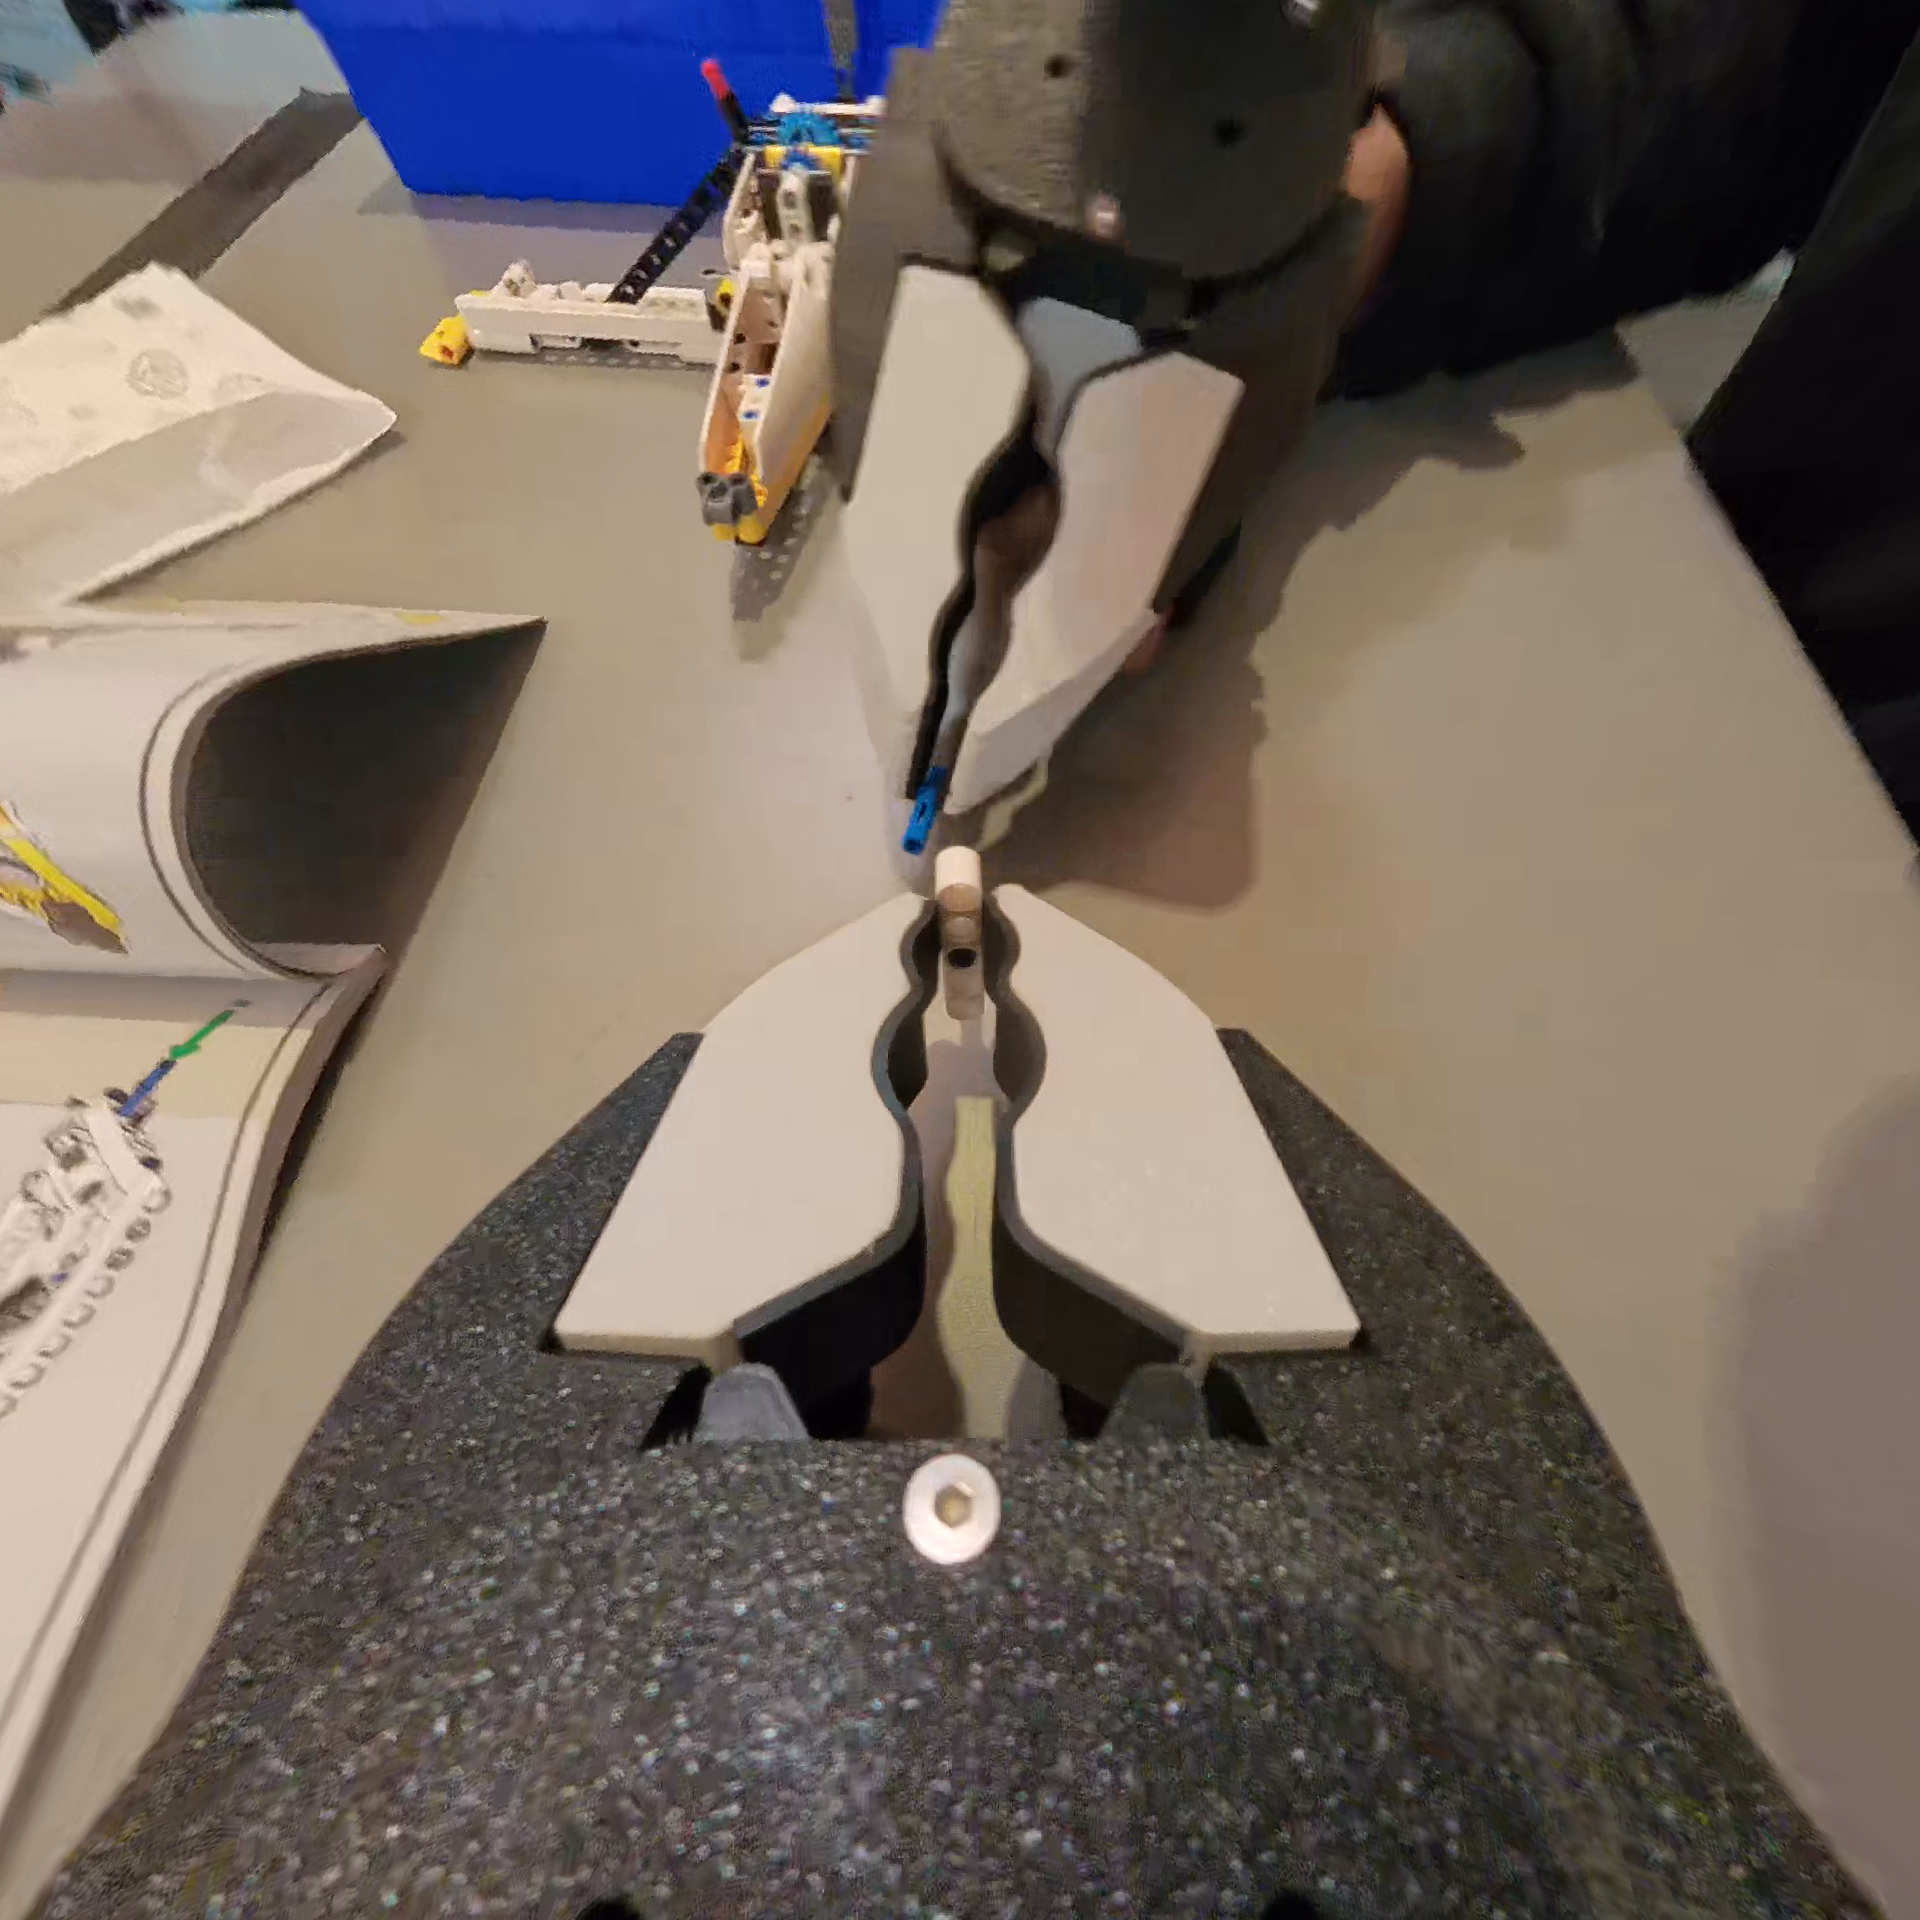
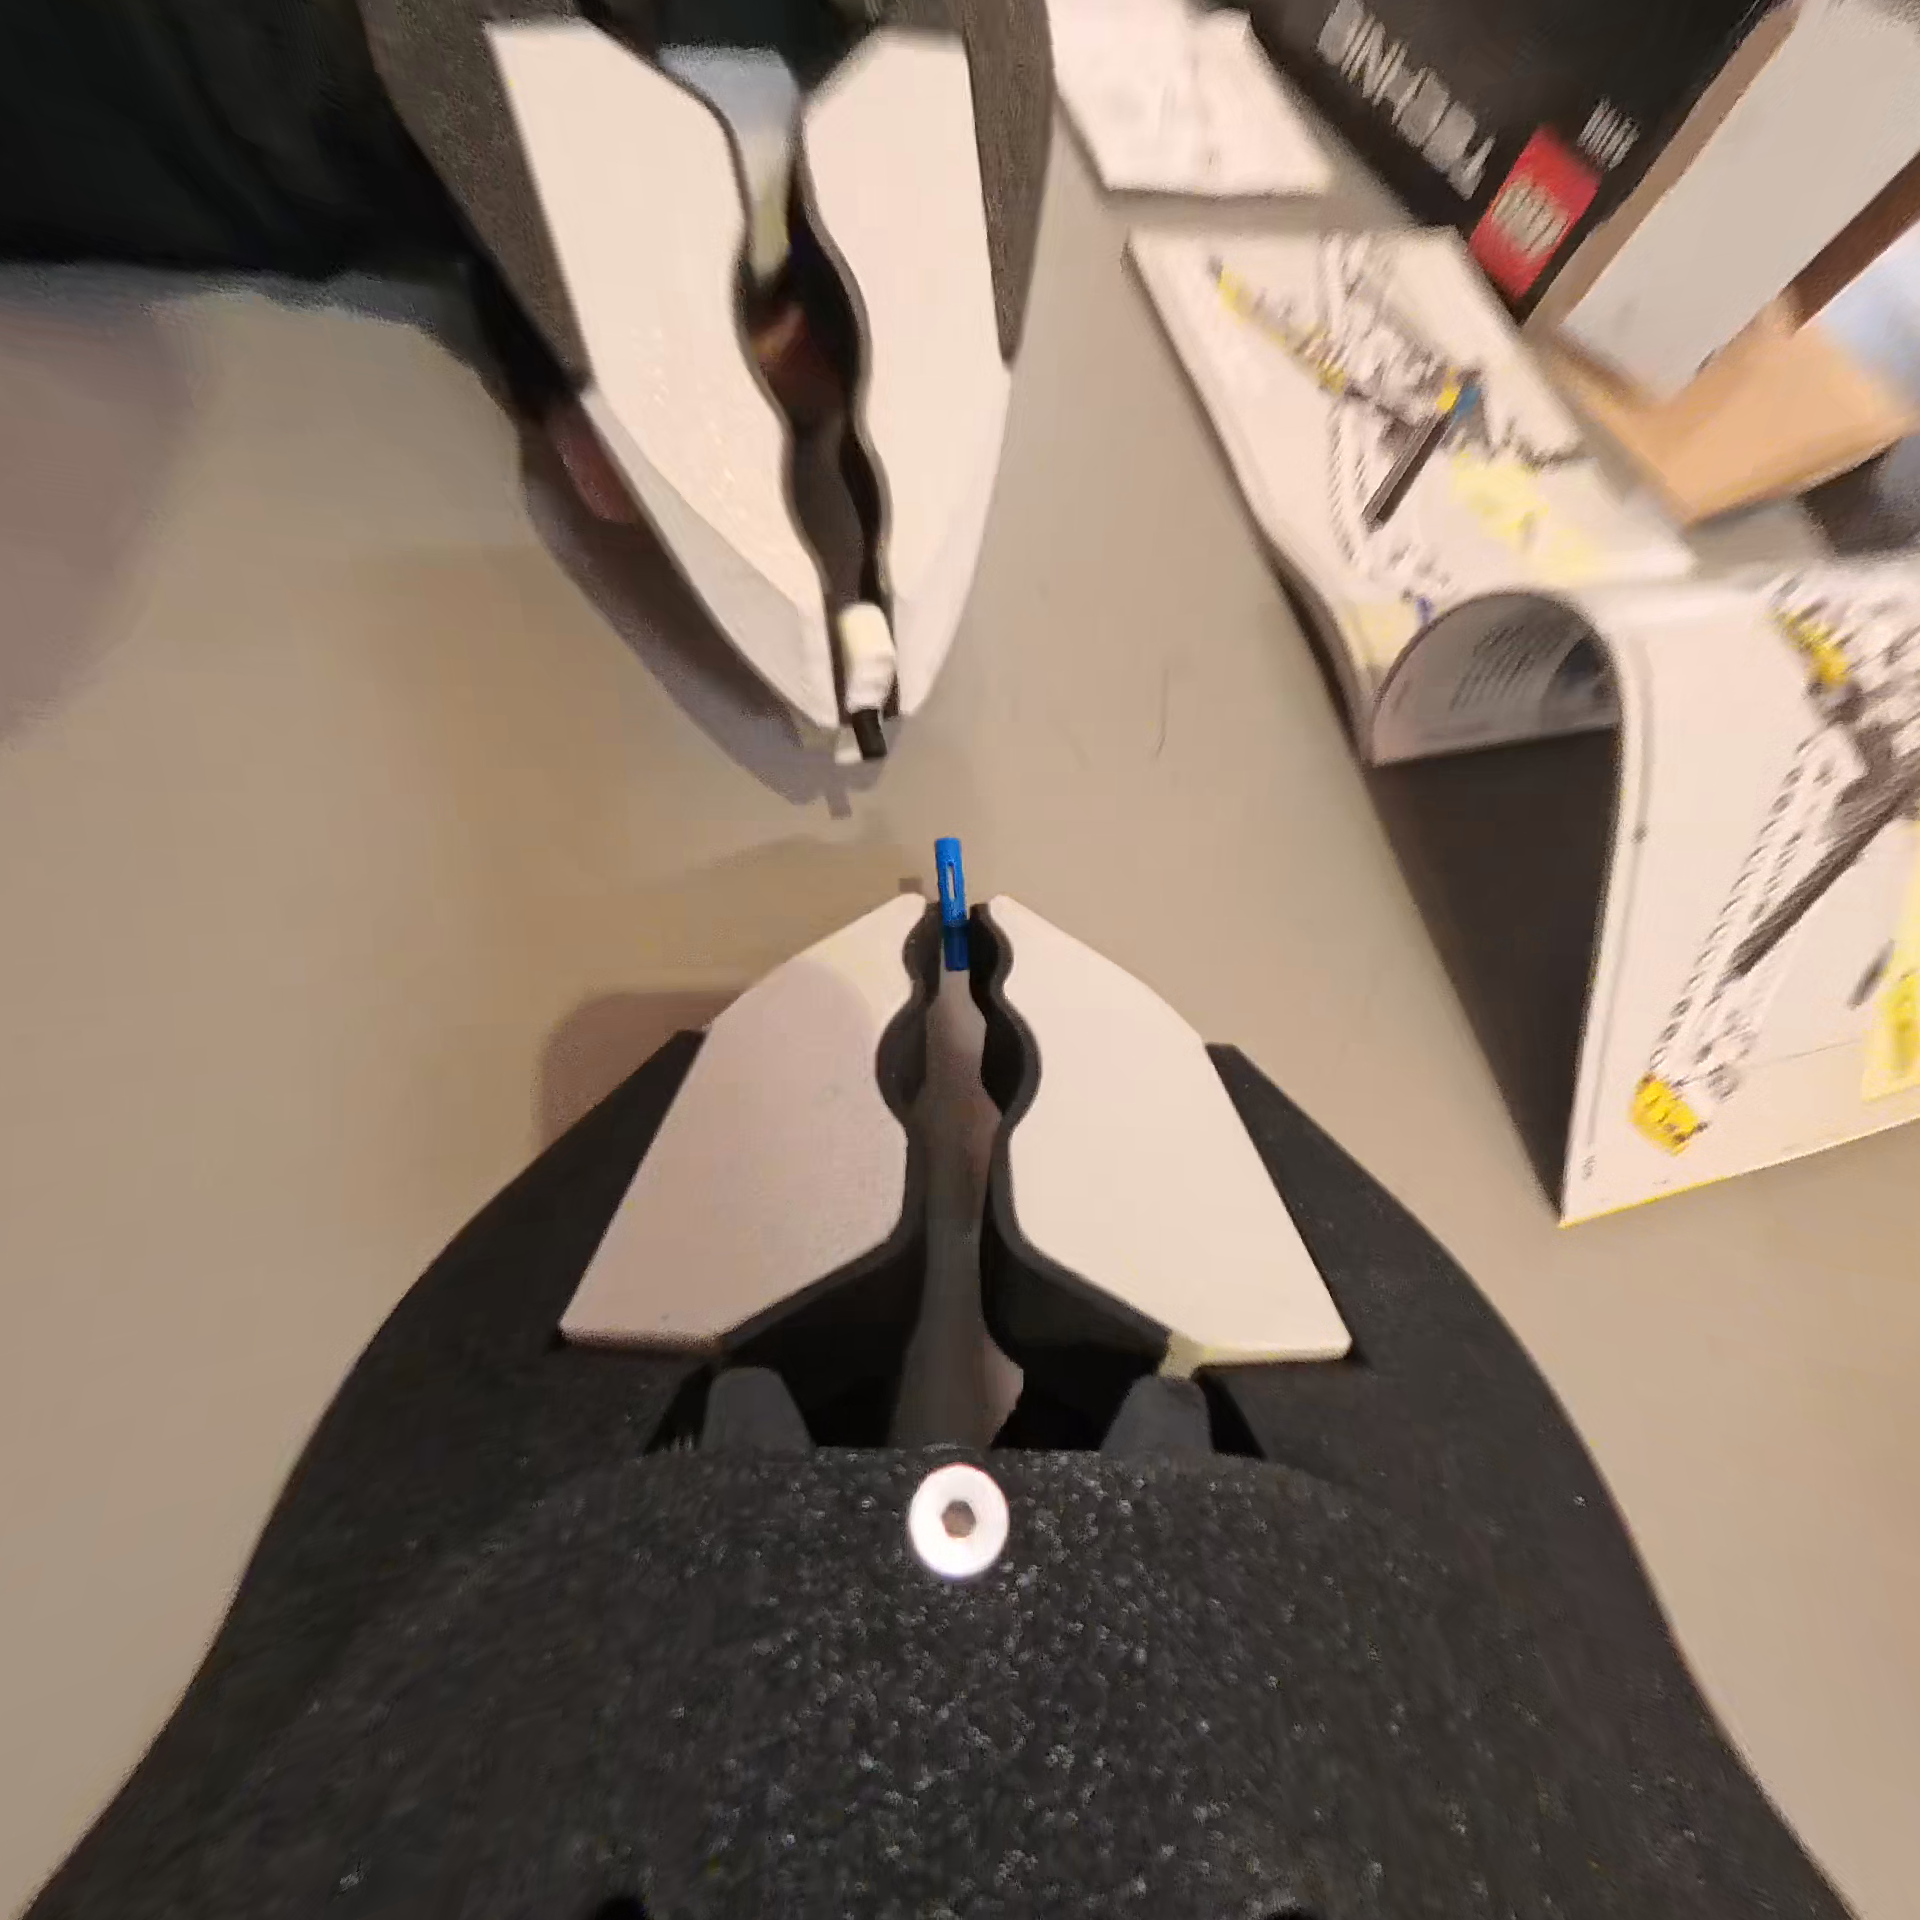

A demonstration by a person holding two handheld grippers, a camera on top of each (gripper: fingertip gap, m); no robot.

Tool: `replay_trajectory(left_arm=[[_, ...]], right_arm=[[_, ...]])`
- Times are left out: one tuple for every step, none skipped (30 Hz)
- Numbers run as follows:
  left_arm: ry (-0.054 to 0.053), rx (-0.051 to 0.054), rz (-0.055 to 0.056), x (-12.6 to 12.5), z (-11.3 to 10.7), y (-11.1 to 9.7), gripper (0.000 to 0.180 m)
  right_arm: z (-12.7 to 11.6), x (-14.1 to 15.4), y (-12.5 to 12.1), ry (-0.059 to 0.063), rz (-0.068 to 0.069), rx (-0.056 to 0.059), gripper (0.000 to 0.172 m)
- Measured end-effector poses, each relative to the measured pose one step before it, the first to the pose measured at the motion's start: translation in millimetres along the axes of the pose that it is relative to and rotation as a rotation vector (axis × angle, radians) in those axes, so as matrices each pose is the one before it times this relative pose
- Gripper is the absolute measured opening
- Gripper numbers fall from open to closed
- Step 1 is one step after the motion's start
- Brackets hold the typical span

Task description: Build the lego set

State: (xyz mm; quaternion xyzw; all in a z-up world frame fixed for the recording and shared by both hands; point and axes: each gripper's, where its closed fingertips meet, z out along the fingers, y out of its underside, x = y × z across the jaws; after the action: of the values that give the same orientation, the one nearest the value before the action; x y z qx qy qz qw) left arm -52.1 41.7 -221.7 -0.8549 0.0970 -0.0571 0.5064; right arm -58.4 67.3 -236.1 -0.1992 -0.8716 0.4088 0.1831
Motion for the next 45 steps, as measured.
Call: replay_trajectory(left_arm=[[0.0122, 0.0102, -0.041, -0.87, -0.57, -1.18, 0.007], [0.0094, 0.0129, -0.032, -0.7, -1.01, -1.37, 0.007], [0.0073, 0.0113, -0.0294, -0.89, -0.91, -1.18, 0.007], [0.004, 0.0098, -0.0183, -1.08, -1.03, -0.87, 0.007], [0.0047, 0.0098, -0.0115, -0.64, -0.99, -0.96, 0.007], [0.0046, 0.0086, -0.0064, -0.15, -0.83, -0.95, 0.007], [0.0061, 0.0069, -0.0019, 0.48, -0.64, -0.66, 0.007], [0.0055, 0.0044, -0.0007, 0.4, -0.29, -0.46, 0.007], [0.004, 0.0033, -0.0013, 0.32, -0.26, -0.36, 0.007], [0.0062, 0.008, -0.002, 0.61, -0.13, -1.12, 0.007], [0.0075, 0.0119, -0.004, 0.76, 0.05, -1.74, 0.007], [0.005, 0.0067, 0.0015, 0.88, 0.44, -1.13, 0.007], [0.0009, -0.0029, 0.0046, 0.5, 0.66, 0.14, 0.007], [0.002, -0.0061, 0.0082, 0.94, 0.62, 0.68, 0.007], [0.0024, 0.0012, 0.0106, 1.17, 0.27, -0.19, 0.007], [0.0025, 0.0063, 0.0083, 1.04, -0.06, -0.96, 0.007], [0.0012, 0.0018, 0.0021, 0.24, 0.06, -0.28, 0.007], [0.0019, -0.0007, 0.0018, 0.37, 0.16, 0.15, 0.007], [0.0026, 0.0035, 0.0042, 0.66, -0.08, -0.56, 0.007], [0.0053, 0.0065, 0.0056, 1.16, 0.02, -0.87, 0.007], [0.003, 0.0009, 0.0047, 0.81, 0.35, -0.23, 0.007], [0.0001, -0.0035, 0.0049, 0.4, 0.4, 0.4, 0.007], [-0.0004, -0.0009, 0.0029, 0.2, 0.17, 0.08, 0.007], [-0.0003, 0.0013, 0.0013, 0.17, 0.14, -0.26, 0.007], [-0.0001, -0.0025, 0.0017, 0.13, 0.33, 0.26, 0.007], [0.0001, -0.0028, 0.003, 0.29, 0.24, 0.25, 0.007], [0.0007, -0.0021, 0.0032, 0.38, 0.23, 0.29, 0.007], [0.0009, -0.0017, 0.0026, 0.39, 0.11, 0.18, 0.007], [-0.001, -0.0017, 0.0015, -0.02, 0.18, 0.23, 0.007], [-0.0011, -0.002, 0.0016, 0.04, 0.24, 0.13, 0.007], [-0.0013, -0.0012, 0.0004, -0.15, 0.07, 0.21, 0.007], [0.0007, 0.0018, 0.0001, 0.08, -0.2, -0.2, 0.007], [-0.0002, 0.0004, -0.0001, -0.01, 0.03, -0.05, 0.007], [0.0006, -0.0007, 0.0009, 0.21, 0.01, 0.09, 0.007], [-0.0004, 0.0001, -0.0005, -0.11, -0.02, -0.01, 0.007], [0.0007, -0.0015, 0.0009, 0.16, 0.13, 0.11, 0.007], [0.0017, 0.0001, 0.0016, 0.34, -0.06, -0.07, 0.007], [0.0039, 0.0016, 0.0007, 0.54, -0.15, -0.08, 0.007], [0.0043, 0.0025, 0.0012, 0.6, -0.25, -0.36, 0.007], [0.003, 0.0016, 0.001, 0.37, -0.06, -0.13, 0.007], [0.0014, 0.0012, 0.0003, 0.26, -0.21, -0.14, 0.007], [-0.0006, 0.0008, -0.0007, -0.08, -0.1, -0.15, 0.007], [-0.0026, 0.001, -0.0007, -0.35, -0.05, -0.09, 0.007], [-0.0044, 0.0004, 0.0001, -0.45, -0.07, -0.11, 0.007], [-0.0036, -0.0009, 0.0022, -0.14, 0.08, 0.11, 0.007]], right_arm=[[-0.63, 0.51, -5.87, 0.035, -0.0349, 0.0278, 0.004], [-0.51, 1.66, -4.5, 0.0464, -0.0504, 0.0146, 0.004], [-1.04, 1.42, -4.69, 0.0461, -0.0533, 0.014, 0.004], [-1.57, 0.82, -5.21, 0.0368, -0.0446, 0.0167, 0.005], [-1.91, 0.81, -5.09, 0.0329, -0.0357, 0.0166, 0.004], [-1.92, 1.56, -4.29, 0.0369, -0.0331, 0.0137, 0.004], [-1.62, 1.12, -3.35, 0.0333, -0.0345, 0.0108, 0.004], [-1.09, 0.47, -2.07, 0.0289, -0.0337, 0.0052, 0.004], [-0.51, 0.19, -0.6, 0.0259, -0.0333, -0.002, 0.004], [-0.1, -0.31, -0.15, 0.0196, -0.0336, -0.0033, 0.004], [0.14, -0.92, 0.03, 0.0118, -0.0293, -0.0053, 0.004], [-0.2, -1.03, -0.7, 0.0077, -0.0209, 0.001, 0.004], [-0.42, -0.95, -1.58, 0.0047, -0.0144, 0.0063, 0.004], [-0.55, -0.36, -1.05, 0.0066, -0.0131, 0.0021, 0.004], [-0.77, 0.26, -0.92, 0.0105, -0.0142, 0.0018, 0.004], [-0.61, 0.11, -0.74, 0.0082, -0.0146, -0.0005, 0.004], [-0.41, -0.1, -0.41, 0.0068, -0.0136, -0.0017, 0.004], [-0.31, -0.01, -0.43, 0.0068, -0.012, -0.0018, 0.004], [-0.15, -0.37, -0.57, 0.0041, -0.0115, -0.0013, 0.004], [-0.19, -0.44, -0.84, 0.0043, -0.0094, 0.0006, 0.004], [-0.16, -0.52, -1.02, 0.0039, -0.0083, 0.0009, 0.004], [0.05, -0.8, -0.72, 0.0029, -0.0115, -0.0019, 0.004], [0.07, -0.67, -0.63, 0.0049, -0.0137, -0.0017, 0.004], [0.12, -0.71, -0.55, 0.0038, -0.0118, -0.002, 0.004], [0.2, -0.79, -0.34, 0.0026, -0.009, -0.003, 0.004], [0.31, -0.52, -0.05, 0.0031, -0.0094, -0.0047, 0.004], [0.25, -0.37, 0.34, 0.0042, -0.0123, -0.006, 0.004], [0.35, -0.2, 0.3, 0.005, -0.013, -0.0063, 0.004], [0.22, -0.46, 0.13, 0.0036, -0.0119, -0.0037, 0.004], [0.27, -0.67, -0.17, 0.0029, -0.0118, -0.0031, 0.004], [0.03, -0.29, -0.23, 0.006, -0.0142, -0.0026, 0.004], [-0.2, 0.08, -0.41, 0.0087, -0.016, -0.0015, 0.004], [-0.27, -0.07, -0.84, 0.0073, -0.0132, 0.0009, 0.004], [-0.04, -0.11, -0.47, 0.0074, -0.0115, -0.002, 0.004], [-0.01, -0.17, -0.01, 0.0085, -0.0165, -0.0051, 0.004], [0.28, -0.19, 0.2, 0.0091, -0.0175, -0.0066, 0.004], [0.16, -0.09, -0.02, 0.0093, -0.0159, -0.0048, 0.004], [-0.1, -0.03, -0.37, 0.0087, -0.0157, -0.0012, 0.004], [-0.35, 0.19, -0.52, 0.0095, -0.0178, 0.001, 0.004], [-0.26, 0.17, -0.49, 0.0109, -0.0212, -0.0012, 0.004], [-0.12, 0.15, -0.36, 0.0123, -0.0209, -0.0044, 0.004], [0.0, 0.14, -0.18, 0.0129, -0.0188, -0.0081, 0.004], [0.12, 0.27, -0.16, 0.0131, -0.0172, -0.0112, 0.004], [0.02, 0.17, 0.06, 0.0113, -0.0141, -0.0133, 0.004], [-0.18, 0.05, -0.08, 0.0067, -0.0063, -0.0123, 0.004]])
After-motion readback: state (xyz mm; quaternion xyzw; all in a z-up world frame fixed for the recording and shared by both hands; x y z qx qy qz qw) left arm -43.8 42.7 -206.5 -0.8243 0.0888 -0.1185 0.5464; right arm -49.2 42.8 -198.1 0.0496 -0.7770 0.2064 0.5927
